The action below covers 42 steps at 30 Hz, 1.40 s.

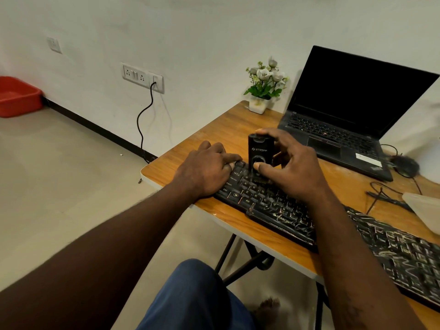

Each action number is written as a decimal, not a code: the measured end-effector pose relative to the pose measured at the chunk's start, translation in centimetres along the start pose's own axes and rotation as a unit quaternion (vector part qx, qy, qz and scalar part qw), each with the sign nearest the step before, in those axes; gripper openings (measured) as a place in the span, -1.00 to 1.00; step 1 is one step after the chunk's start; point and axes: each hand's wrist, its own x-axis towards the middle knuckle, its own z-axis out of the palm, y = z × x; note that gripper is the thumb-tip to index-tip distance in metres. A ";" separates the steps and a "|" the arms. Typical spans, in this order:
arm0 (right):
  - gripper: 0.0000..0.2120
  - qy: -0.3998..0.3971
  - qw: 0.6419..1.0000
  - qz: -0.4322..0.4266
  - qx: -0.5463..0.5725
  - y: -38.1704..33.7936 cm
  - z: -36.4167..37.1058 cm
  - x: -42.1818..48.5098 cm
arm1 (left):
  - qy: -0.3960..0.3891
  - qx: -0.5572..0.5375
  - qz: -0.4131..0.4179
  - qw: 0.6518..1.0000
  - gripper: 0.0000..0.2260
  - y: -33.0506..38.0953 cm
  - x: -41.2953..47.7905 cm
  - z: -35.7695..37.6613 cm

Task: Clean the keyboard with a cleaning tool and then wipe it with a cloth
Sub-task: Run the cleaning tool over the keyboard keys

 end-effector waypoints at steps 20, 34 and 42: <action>-0.35 -0.045 0.998 -0.007 0.044 0.2 -0.6 -1.0 | 0.002 -0.004 0.000 1.000 -0.61 -0.1 0.0 0.1; -0.34 0.010 1.000 0.019 0.004 1.0 -1.4 -1.7 | 0.001 -0.005 -0.002 1.000 -0.60 -0.2 0.2 0.2; -0.35 -0.042 0.997 0.004 0.069 0.6 -1.5 -2.1 | -0.003 -0.001 -0.002 1.000 -0.60 0.0 0.1 0.0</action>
